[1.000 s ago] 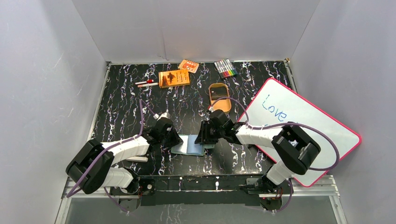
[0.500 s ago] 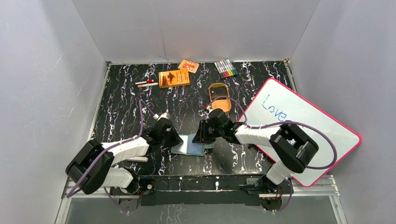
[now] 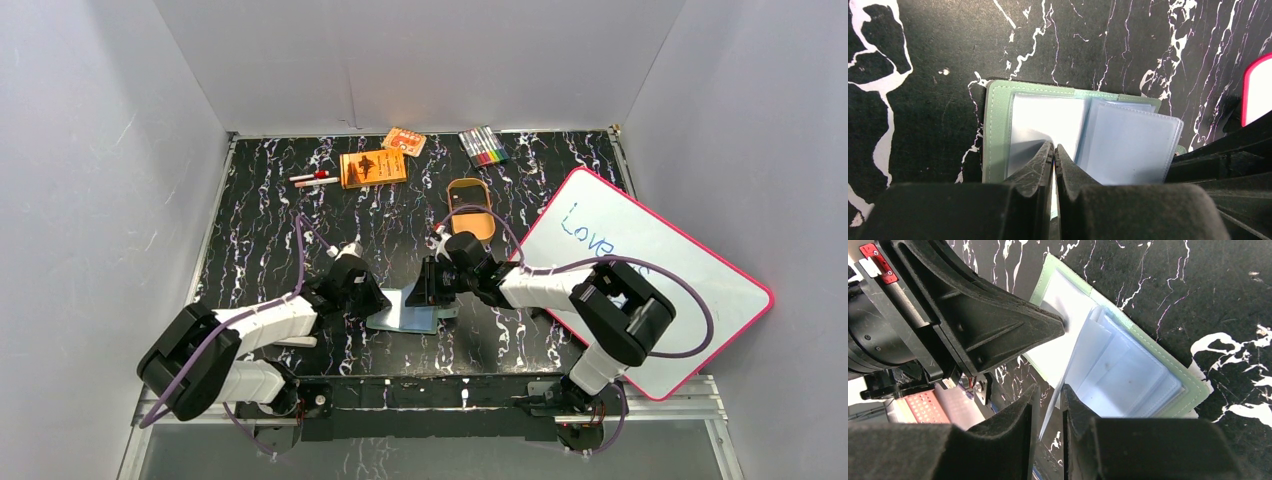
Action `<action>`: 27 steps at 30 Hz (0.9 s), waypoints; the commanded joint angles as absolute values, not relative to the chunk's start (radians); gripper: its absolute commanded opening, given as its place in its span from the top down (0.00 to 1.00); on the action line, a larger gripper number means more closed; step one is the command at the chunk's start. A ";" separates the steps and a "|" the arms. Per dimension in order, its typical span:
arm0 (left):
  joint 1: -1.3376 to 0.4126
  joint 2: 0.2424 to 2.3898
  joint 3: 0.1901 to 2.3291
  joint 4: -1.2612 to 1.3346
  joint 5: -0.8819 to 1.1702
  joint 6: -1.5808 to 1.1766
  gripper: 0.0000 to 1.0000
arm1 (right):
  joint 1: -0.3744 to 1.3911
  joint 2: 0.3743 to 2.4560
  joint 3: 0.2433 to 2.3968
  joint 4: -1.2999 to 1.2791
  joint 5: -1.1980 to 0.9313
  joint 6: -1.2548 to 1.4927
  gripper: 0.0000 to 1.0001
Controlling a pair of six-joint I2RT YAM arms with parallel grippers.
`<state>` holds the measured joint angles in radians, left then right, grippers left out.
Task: Put the credit cards into the card holder
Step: Open the card holder at the center of the board.
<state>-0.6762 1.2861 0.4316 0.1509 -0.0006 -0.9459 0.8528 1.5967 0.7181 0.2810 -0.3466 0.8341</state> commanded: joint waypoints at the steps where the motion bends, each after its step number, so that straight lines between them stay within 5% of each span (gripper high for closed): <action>1: -0.674 1.256 0.411 0.097 -0.024 -0.938 0.95 | 0.854 1.606 0.765 0.331 -0.370 0.812 0.73; 6: -0.675 1.232 0.423 0.069 -0.038 -0.938 0.90 | 0.858 1.624 0.784 0.318 -0.375 0.812 0.90; 9: -0.675 1.195 0.432 0.046 -0.052 -0.940 0.77 | 0.861 1.616 0.788 0.303 -0.365 0.804 0.99; 18: -0.673 1.118 0.459 0.028 -0.042 -0.985 0.39 | 0.870 1.621 0.840 0.211 -0.321 0.731 1.00; 27: -0.662 1.214 0.554 0.075 0.063 -0.997 0.33 | 0.872 1.621 0.841 0.208 -0.325 0.710 1.00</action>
